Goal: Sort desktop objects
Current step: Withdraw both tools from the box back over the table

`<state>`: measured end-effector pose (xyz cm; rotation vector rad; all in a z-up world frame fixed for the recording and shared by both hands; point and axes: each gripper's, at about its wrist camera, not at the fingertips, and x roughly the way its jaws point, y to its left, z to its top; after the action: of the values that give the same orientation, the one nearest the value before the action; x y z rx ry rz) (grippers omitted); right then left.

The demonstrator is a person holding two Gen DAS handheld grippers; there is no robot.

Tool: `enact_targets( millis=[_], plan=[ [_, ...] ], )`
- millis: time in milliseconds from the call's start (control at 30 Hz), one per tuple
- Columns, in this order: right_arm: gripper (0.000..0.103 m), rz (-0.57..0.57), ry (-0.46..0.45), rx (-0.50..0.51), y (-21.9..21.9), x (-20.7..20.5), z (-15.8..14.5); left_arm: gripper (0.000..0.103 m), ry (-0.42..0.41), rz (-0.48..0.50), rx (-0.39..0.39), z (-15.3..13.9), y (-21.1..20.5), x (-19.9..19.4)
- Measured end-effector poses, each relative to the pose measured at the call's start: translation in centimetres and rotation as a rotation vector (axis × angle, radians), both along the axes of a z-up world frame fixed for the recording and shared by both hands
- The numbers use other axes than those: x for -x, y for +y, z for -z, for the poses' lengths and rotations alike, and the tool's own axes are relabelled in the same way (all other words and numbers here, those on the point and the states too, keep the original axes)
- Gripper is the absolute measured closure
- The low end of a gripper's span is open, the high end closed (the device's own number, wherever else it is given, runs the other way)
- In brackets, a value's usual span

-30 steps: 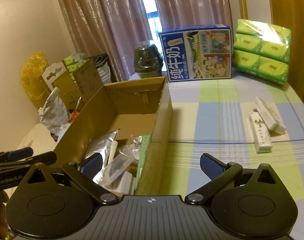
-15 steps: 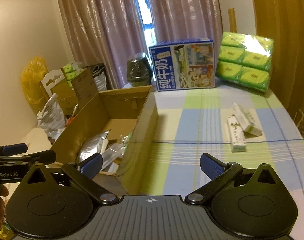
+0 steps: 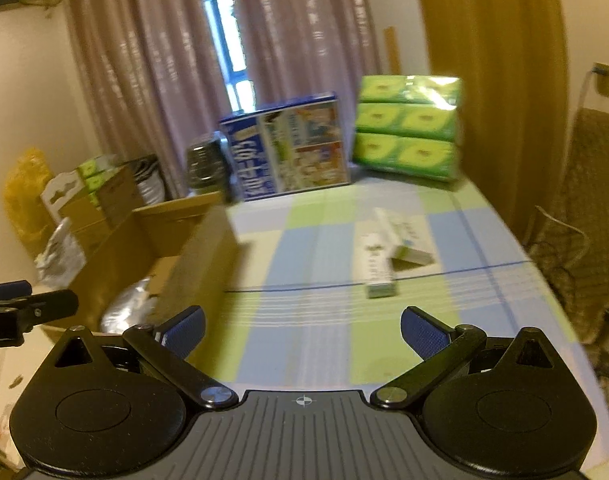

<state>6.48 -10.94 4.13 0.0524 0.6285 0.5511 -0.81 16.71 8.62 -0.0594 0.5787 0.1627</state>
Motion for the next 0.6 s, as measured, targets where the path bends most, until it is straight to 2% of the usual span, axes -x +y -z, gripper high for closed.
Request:
enact_targets(
  millis=[300, 600],
  plan=[
    [0.002, 0.117, -0.005, 0.011, -5.2, -0.1, -1.2, 0.001, -0.008, 0.120, -0.001, -0.1, -5.6, -2.4],
    [0.002, 0.153, -0.023, 0.041, -7.3, 1.0, -2.7, 0.001, -0.006, 0.193, 0.005, 0.0, -9.5, -3.6]
  ],
)
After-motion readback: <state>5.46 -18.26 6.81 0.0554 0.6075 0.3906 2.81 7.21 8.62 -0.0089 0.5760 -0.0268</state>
